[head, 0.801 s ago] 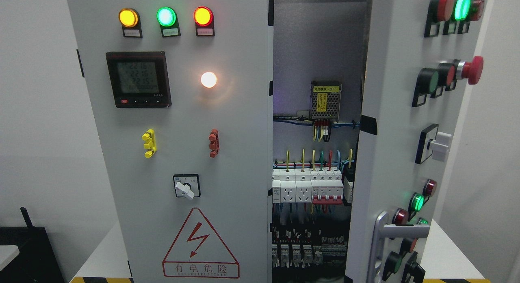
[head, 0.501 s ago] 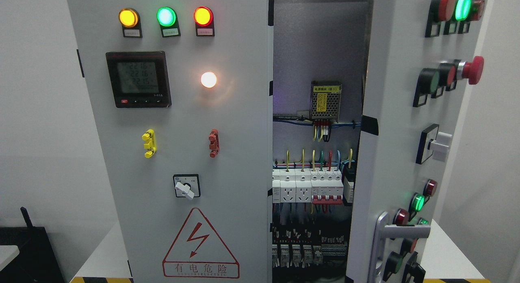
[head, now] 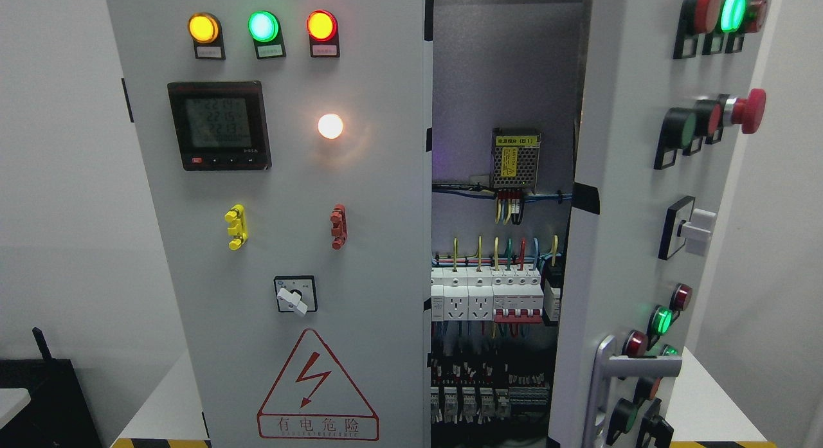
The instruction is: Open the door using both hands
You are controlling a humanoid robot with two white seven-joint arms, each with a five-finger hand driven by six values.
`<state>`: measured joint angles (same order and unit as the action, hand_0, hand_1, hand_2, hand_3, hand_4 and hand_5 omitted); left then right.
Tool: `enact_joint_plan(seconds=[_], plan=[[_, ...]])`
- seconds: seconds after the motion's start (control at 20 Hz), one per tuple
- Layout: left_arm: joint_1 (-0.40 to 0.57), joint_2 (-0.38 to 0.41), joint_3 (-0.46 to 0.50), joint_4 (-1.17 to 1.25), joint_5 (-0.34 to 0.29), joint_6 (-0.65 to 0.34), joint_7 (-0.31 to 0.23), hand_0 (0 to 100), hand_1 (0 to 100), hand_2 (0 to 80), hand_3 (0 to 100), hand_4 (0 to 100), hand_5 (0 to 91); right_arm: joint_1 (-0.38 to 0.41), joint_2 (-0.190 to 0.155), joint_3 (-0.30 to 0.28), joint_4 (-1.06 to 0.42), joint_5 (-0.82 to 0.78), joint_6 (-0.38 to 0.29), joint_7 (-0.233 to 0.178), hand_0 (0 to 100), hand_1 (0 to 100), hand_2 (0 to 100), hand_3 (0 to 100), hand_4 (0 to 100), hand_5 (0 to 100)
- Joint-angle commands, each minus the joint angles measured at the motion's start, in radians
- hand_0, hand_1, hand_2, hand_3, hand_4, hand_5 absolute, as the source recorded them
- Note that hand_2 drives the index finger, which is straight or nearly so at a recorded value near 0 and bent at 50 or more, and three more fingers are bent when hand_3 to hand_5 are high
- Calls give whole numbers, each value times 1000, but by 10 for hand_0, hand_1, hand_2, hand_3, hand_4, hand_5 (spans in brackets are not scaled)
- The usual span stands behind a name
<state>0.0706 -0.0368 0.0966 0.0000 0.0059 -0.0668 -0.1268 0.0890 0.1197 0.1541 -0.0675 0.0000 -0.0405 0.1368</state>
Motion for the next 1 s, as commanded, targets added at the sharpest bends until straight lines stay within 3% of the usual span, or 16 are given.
enact_joint_plan(seconds=[0.0,0.6,0.8,0.95], plan=[[0,0,0,6,28,1,-1,0,0,0,0,0,0,0,0,-1,0,-29,1,0,383,0,0,0,0,0],[18,3,-26,-43,25,-1,-1,0,0,0,0,0,0,0,0,1,0,-29,-1,0,382,0,0,0,0,0],[219,24,-43,-584,28,24,-1,0,0,0,0,0,0,0,0,-1,0,-29,1,0,382,0,0,0,0,0],[377,107,-29,-1014,52,27,-5,0,0,0,0,0,0,0,0,1,0,-29,1,0,382,0,0,0,0,0]])
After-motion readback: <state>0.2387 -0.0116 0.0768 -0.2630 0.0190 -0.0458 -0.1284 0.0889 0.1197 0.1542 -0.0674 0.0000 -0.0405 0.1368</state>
